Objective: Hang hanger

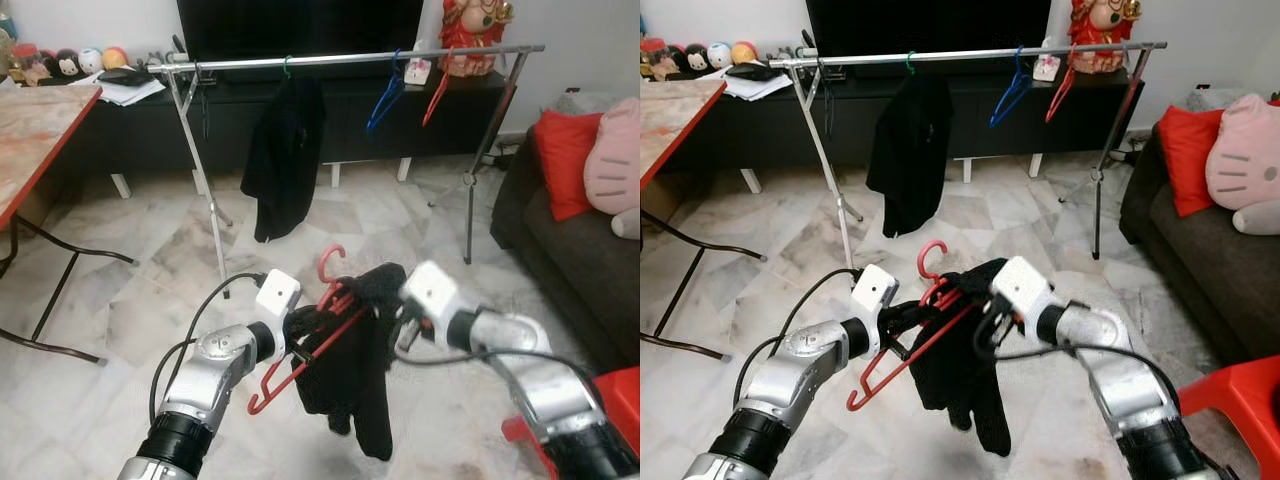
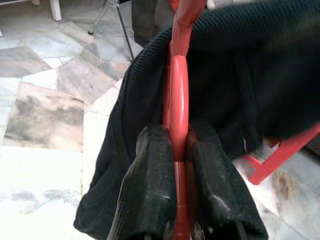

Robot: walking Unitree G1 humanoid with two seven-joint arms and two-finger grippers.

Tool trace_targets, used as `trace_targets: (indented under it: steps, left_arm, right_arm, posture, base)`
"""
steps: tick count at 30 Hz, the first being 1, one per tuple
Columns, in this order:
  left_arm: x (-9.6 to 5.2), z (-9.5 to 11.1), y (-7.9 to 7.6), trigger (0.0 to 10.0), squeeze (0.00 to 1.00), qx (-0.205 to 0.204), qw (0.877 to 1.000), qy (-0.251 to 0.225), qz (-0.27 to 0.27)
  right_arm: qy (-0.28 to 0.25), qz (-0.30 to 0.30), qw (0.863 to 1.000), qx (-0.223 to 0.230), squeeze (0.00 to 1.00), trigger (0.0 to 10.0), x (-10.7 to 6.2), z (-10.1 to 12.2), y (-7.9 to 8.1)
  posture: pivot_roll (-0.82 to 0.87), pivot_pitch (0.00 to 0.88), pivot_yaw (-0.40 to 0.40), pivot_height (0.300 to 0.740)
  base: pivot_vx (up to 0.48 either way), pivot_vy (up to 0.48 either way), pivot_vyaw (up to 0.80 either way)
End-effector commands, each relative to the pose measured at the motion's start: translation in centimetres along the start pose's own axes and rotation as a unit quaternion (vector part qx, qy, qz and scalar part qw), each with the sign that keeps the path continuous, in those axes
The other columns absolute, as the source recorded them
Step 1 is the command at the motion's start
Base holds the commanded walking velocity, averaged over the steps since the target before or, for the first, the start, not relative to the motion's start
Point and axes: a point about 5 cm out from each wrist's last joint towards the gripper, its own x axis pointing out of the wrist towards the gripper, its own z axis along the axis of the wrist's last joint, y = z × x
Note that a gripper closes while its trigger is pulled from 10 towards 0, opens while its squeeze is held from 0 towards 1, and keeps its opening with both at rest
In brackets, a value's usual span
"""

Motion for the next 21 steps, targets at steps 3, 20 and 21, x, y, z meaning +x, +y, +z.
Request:
trace_targets:
  steps: [3,20,21]
  left_arm:
    - [0.0,1.1,-0.2,10.0,0.0,0.008,1.0,-0.023,-0.012]
    - [0.1,1.0,-1.1,10.0,0.0,0.004,0.999,-0.019,-0.05]
    - [0.1,1.0,-1.2,10.0,0.0,0.004,0.998,-0.02,-0.053]
  right_arm:
    - [-0.022,-0.023,1.0,-0.002,0.0,10.0,-0.1,0.8,-0.7]
    - [-0.049,0.075,0.996,-0.023,0.0,10.0,0.3,1.7,2.0]
    - [-0.049,0.083,0.995,-0.023,0.0,10.0,0.3,1.8,2.2]
  posture:
    - [-0.09,0.0,-0.033,0.74]
    - [-0.09,0.0,-0.034,0.74]
    - [-0.09,0.0,-0.034,0.74]
  base:
    - [0.0,0.0,0.0]
    - [0.0,0.0,0.0]
    - [0.0,0.0,0.0]
